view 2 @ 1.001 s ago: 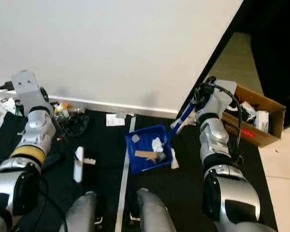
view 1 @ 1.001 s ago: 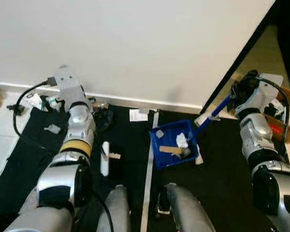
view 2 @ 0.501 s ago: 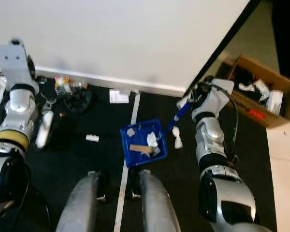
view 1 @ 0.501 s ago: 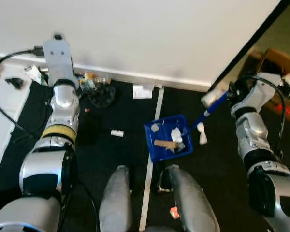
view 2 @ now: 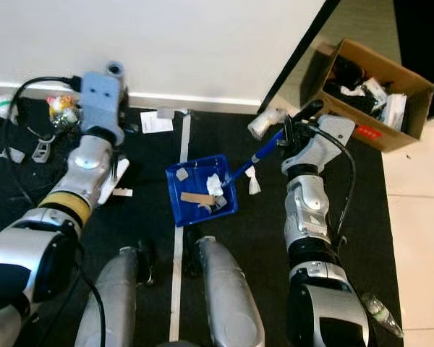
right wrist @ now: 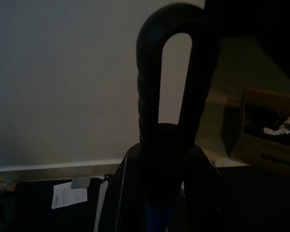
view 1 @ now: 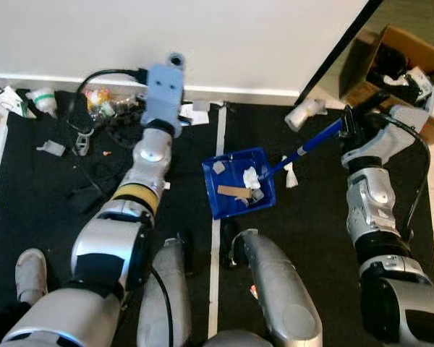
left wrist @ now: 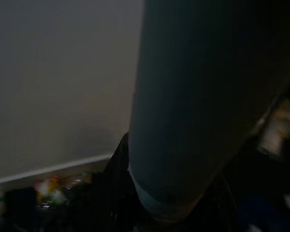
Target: Sweep floor
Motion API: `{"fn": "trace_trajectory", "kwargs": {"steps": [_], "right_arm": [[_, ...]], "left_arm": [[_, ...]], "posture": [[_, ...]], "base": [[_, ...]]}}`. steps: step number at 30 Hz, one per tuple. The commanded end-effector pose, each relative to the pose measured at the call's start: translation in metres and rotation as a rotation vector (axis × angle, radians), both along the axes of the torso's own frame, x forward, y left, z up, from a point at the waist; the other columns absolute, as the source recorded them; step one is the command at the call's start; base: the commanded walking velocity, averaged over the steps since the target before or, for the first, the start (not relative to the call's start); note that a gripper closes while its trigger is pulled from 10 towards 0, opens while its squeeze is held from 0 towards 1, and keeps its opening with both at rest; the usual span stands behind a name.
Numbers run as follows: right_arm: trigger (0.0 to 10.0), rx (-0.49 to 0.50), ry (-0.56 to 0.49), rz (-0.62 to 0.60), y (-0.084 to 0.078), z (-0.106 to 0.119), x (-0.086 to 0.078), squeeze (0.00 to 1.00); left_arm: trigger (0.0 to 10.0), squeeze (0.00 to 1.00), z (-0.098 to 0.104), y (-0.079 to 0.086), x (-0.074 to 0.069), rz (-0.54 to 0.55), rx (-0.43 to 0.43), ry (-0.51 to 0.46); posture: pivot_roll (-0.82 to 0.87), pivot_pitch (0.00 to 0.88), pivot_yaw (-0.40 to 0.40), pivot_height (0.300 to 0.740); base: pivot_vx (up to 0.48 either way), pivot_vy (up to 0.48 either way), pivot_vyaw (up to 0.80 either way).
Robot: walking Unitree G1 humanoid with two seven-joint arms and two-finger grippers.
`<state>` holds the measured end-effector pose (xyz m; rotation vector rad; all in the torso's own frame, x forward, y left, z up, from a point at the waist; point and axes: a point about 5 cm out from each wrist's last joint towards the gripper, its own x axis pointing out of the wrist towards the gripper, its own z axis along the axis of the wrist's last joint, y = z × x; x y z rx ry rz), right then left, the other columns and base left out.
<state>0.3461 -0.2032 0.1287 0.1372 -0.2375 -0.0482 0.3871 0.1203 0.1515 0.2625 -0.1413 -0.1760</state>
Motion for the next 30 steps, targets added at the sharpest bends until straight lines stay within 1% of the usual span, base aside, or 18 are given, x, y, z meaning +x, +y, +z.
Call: {"fn": "trace_trajectory", "kwargs": {"steps": [1,3,4,5,7,9,10,11,21,22,23,24,25,26,27,28,29,30], "right_arm": [[10.0,0.007,0.137,-0.003,-0.003,-0.03,-0.01,0.0],[10.0,0.009,0.14,-0.013,-0.005,-0.03,-0.01,0.0],[10.0,0.009,0.14,-0.013,-0.005,-0.03,-0.01,0.0],[10.0,0.015,0.148,-0.024,-0.007,-0.03,-0.01,0.0],[10.0,0.022,0.163,-0.038,-0.008,-0.031,-0.009,0.0],[10.0,0.021,0.176,-0.039,-0.007,-0.033,-0.01,0.0],[10.0,0.021,0.176,-0.039,-0.007,-0.033,-0.01,0.0],[10.0,0.004,0.188,-0.045,-0.006,-0.035,-0.012,0.0],[10.0,-0.033,0.264,-0.146,-0.01,-0.047,-0.017,0.0],[10.0,-0.033,0.271,-0.135,-0.008,-0.049,-0.017,0.0],[10.0,-0.033,0.271,-0.135,-0.008,-0.049,-0.017,0.0],[10.0,-0.033,0.276,-0.126,-0.005,-0.051,-0.017,0.0],[10.0,-0.033,0.276,-0.126,-0.005,-0.051,-0.017,0.0],[10.0,-0.03,0.284,-0.114,-0.001,-0.053,-0.018,0.0],[10.0,-0.026,0.293,-0.103,0.002,-0.055,-0.018,0.0],[10.0,-0.026,0.293,-0.103,0.002,-0.055,-0.018,0.0],[10.0,-0.019,0.299,-0.094,0.004,-0.057,-0.019,0.0],[10.0,-0.011,0.306,-0.087,0.006,-0.058,-0.018,0.0]], "left_arm": [[10.0,0.0,-0.035,-0.025,-0.012,-0.03,-0.102,0.18],[10.0,0.0,-0.031,-0.038,-0.012,-0.045,-0.168,0.183],[10.0,0.0,-0.031,-0.038,-0.012,-0.045,-0.168,0.183],[10.0,0.0,-0.021,-0.052,-0.009,-0.036,-0.267,0.177],[10.0,0.0,0.02,-0.083,0.0,-0.03,-0.465,0.114],[10.0,0.0,0.049,-0.101,0.004,-0.053,-0.541,0.067],[10.0,0.0,0.049,-0.101,0.004,-0.053,-0.541,0.067],[10.0,0.0,0.064,-0.101,0.008,-0.043,-0.551,0.031],[10.0,0.0,0.093,-0.064,0.022,0.088,-0.585,-0.062],[10.0,0.0,0.099,-0.056,0.024,0.089,-0.537,-0.095],[10.0,0.0,0.099,-0.056,0.024,0.089,-0.537,-0.095],[10.0,0.0,0.104,-0.047,0.026,0.062,-0.437,-0.132],[10.0,0.0,0.104,-0.047,0.026,0.062,-0.437,-0.132],[10.0,0.0,0.106,-0.035,0.027,0.032,-0.353,-0.155],[10.0,0.0,0.108,-0.021,0.029,0.005,-0.316,-0.165],[10.0,0.0,0.108,-0.021,0.029,0.005,-0.316,-0.165],[10.0,0.0,0.112,-0.01,0.029,-0.023,-0.319,-0.168],[10.0,0.0,0.12,0.001,0.03,-0.061,-0.367,-0.166]], "posture": [[-0.16,0.511,-0.079,0.74],[-0.16,0.505,-0.075,0.74],[-0.16,0.505,-0.075,0.74],[-0.16,0.497,-0.069,0.74],[-0.15,0.497,-0.065,0.74],[-0.15,0.493,-0.063,0.74],[-0.15,0.493,-0.063,0.74],[-0.15,0.49,-0.062,0.74],[-0.08,0.445,-0.078,0.74],[-0.07,0.435,-0.083,0.74],[-0.07,0.435,-0.083,0.74],[-0.05,0.426,-0.085,0.74],[-0.05,0.426,-0.085,0.74],[-0.04,0.425,-0.086,0.74],[-0.04,0.427,-0.087,0.74],[-0.04,0.427,-0.087,0.74],[-0.03,0.427,-0.089,0.74],[-0.03,0.427,-0.089,0.74]], "base": [[0.0,0.0,0.0],[0.0,0.0,0.0],[0.0,0.0,0.0],[0.0,0.0,0.0],[0.0,0.0,0.0],[0.0,0.0,0.0],[0.0,0.0,0.0],[0.0,0.0,0.0],[0.0,0.0,0.0],[0.0,0.0,0.0],[0.0,0.0,0.0],[0.0,0.0,0.0],[0.0,0.0,0.0],[0.0,0.0,0.0],[0.0,0.0,0.0],[0.0,0.0,0.0],[0.0,0.0,0.0],[0.0,0.0,0.0]]}}
